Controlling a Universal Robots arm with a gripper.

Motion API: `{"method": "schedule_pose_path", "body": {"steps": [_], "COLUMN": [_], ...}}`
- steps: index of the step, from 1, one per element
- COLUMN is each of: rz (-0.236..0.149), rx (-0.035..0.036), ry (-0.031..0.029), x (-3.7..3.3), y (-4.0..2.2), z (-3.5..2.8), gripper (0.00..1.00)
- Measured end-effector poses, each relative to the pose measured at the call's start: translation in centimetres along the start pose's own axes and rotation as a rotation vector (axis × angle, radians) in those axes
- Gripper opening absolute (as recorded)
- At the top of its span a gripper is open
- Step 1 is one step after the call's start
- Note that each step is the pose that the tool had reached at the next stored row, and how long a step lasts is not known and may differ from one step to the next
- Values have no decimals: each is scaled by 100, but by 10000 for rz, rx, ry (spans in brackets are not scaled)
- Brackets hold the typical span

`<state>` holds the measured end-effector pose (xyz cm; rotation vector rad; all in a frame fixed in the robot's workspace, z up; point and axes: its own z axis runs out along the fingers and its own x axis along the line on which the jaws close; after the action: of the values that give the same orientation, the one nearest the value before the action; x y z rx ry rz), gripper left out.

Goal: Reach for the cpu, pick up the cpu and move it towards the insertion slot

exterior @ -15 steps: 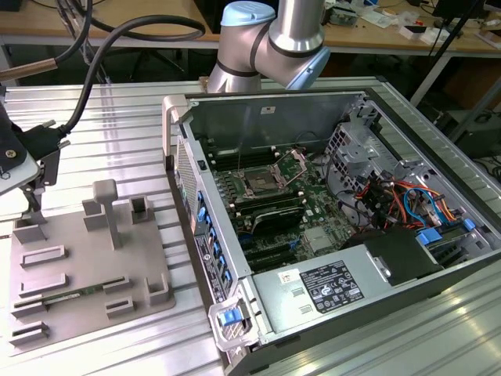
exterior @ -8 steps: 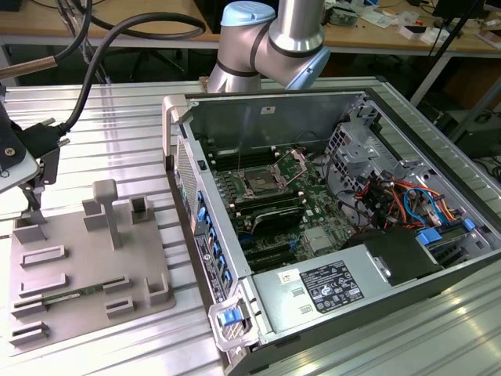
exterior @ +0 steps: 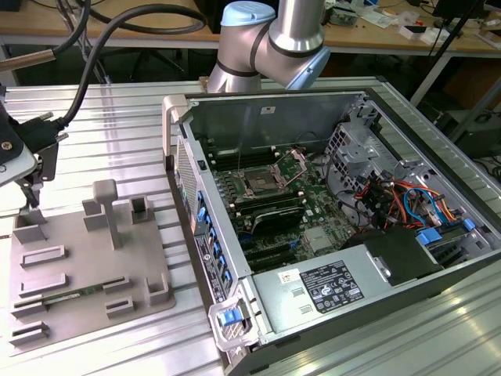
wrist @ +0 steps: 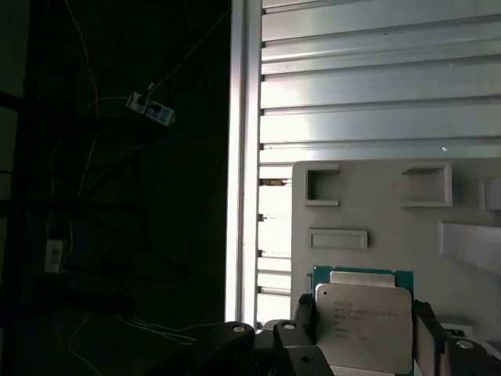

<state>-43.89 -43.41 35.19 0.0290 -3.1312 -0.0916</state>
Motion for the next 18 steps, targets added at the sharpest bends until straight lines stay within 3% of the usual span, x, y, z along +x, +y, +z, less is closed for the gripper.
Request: {"method": "schedule_pose_path", "body": {"steps": [18], "rz": [0], "rx": [0], "ry": [0], "x": [2], "y": [14], "z": [-244], "gripper": [55]}}
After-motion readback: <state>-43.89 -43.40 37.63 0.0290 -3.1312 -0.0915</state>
